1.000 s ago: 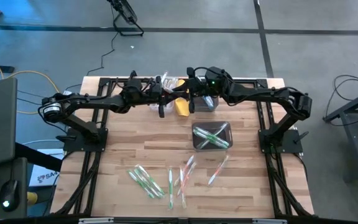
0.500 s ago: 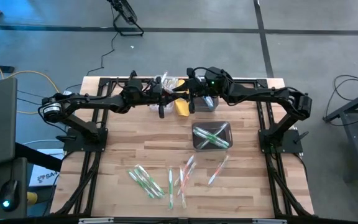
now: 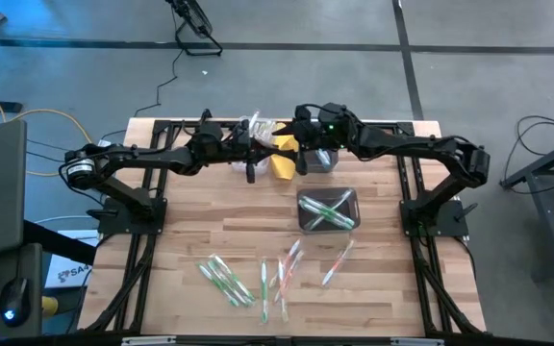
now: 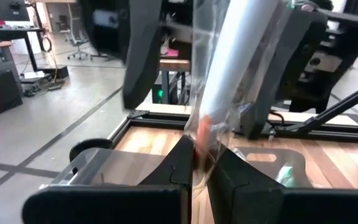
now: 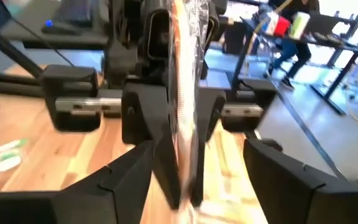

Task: Pick & Place Toothbrushes
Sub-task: Put the orange toothbrush into the transparent bin

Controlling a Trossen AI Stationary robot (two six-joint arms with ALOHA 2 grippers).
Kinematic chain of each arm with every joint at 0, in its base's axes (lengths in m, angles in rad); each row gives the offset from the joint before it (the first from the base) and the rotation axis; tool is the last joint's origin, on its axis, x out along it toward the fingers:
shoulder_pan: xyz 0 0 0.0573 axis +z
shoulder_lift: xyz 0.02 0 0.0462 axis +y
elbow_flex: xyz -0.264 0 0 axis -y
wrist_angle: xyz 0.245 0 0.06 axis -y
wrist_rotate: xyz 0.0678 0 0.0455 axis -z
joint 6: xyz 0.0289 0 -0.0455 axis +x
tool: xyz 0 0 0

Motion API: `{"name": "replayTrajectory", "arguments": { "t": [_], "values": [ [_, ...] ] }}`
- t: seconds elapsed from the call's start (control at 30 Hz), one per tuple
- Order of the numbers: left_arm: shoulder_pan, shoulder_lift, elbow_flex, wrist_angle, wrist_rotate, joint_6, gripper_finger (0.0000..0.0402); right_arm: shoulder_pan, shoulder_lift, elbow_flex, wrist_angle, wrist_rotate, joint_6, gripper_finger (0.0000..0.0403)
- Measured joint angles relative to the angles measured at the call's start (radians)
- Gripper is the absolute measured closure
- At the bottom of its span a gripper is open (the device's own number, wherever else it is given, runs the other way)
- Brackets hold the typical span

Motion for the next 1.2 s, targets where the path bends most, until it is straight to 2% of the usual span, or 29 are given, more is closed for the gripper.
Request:
{"name": "replayTrajectory", "arguments": {
  "t": [0.17,0.4,0.6,0.73,0.9,1.2],
  "values": [
    [0.000,0.000,0.000,-0.021,-0.020,0.003,0.0387,0.000,-0.071,0.000,-0.171,0.057,-0.026,0.0152],
    [0.001,-0.001,0.000,-0.057,-0.067,0.004,0.0387,-0.004,-0.134,0.000,-0.396,0.096,-0.032,0.0171],
    [0.019,-0.061,0.001,-0.191,-0.139,0.021,0.0387,-0.011,-0.140,0.000,-0.537,0.131,-0.030,0.0188],
    [0.036,-0.125,0.000,-0.325,-0.173,-0.008,0.0387,-0.014,-0.140,0.000,-0.624,0.202,-0.031,0.0199],
    [0.033,-0.185,0.001,-0.439,-0.247,-0.011,0.0387,-0.015,-0.139,0.000,-0.664,0.272,-0.031,0.0212],
    [0.034,-0.200,0.001,-0.500,-0.346,-0.063,0.0387,-0.033,-0.139,0.000,-0.675,0.269,-0.031,0.0231]
  ]
}}
